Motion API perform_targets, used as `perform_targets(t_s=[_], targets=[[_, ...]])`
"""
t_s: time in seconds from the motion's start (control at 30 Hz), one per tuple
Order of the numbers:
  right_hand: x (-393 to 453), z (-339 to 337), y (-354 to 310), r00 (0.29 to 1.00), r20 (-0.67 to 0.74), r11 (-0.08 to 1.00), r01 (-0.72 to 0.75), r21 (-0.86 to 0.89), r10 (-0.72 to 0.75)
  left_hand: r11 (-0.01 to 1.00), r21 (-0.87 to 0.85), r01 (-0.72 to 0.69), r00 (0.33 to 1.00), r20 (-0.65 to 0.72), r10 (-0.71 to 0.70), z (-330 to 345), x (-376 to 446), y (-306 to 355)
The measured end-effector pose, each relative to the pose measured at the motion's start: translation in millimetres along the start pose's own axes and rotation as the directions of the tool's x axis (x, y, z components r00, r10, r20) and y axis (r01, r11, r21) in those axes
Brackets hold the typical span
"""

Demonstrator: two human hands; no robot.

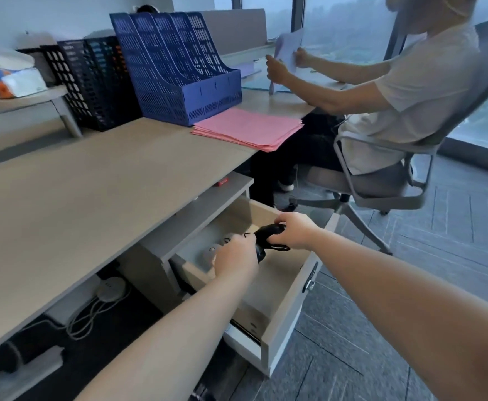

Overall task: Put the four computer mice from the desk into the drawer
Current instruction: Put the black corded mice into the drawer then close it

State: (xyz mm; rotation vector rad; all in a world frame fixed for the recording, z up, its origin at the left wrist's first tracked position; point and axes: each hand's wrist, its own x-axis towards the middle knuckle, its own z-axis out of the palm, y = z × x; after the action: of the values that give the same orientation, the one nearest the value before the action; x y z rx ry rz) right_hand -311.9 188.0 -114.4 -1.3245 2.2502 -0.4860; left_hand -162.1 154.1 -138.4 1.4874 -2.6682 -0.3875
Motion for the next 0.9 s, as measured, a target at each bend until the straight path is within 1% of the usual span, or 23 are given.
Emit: perform_targets(t_s=[0.07, 0.13, 0.33, 0.53, 0.63, 0.73, 0.77, 0.9], targets=[[6.7, 6.6, 5.2, 0.999, 0.034, 0.999, 0.001, -0.040, 0.000, 1.000, -0.007, -0.004, 1.000, 0.016, 0.004, 16.5, 3.4, -2.3], [15.0, 14.8, 9.7, 0.998, 0.058, 0.997, 0.003, -0.076, 0.001, 1.000, -0.014, 0.012, 0.998, 0.062, -0.011, 30.0, 6.1, -2.8], [37.9, 40.9, 19.1, 0.992, 0.128, 0.992, -0.003, -0.130, 0.020, 0.997, 0.070, 0.040, 0.991, 0.123, -0.049, 59.3, 12.9, -4.3], [50.7, 56.6, 23.3, 0.977, 0.211, 0.973, 0.021, -0.228, 0.028, 0.990, 0.144, -0.003, 0.979, 0.201, -0.026, 78.7, 21.1, -7.4], [53.4, 62.9, 23.3, 0.968, 0.250, 0.951, 0.047, -0.307, 0.033, 0.997, 0.079, 0.004, 0.967, 0.255, -0.024, 81.4, 24.1, -7.5], [54.3, 70.0, 23.4, 0.960, 0.277, 0.921, 0.067, -0.385, 0.046, 0.999, 0.038, 0.016, 0.933, 0.358, -0.028, 75.9, 28.0, -6.3], [53.5, 71.5, 23.3, 0.958, 0.281, 0.916, 0.069, -0.394, 0.049, 0.999, 0.039, 0.018, 0.929, 0.370, -0.031, 74.3, 28.8, -6.3], [52.0, 74.6, 23.2, 0.954, 0.300, 0.914, 0.103, -0.393, 0.021, 0.998, 0.053, 0.026, 0.938, 0.344, -0.043, 72.1, 29.9, -10.3]])
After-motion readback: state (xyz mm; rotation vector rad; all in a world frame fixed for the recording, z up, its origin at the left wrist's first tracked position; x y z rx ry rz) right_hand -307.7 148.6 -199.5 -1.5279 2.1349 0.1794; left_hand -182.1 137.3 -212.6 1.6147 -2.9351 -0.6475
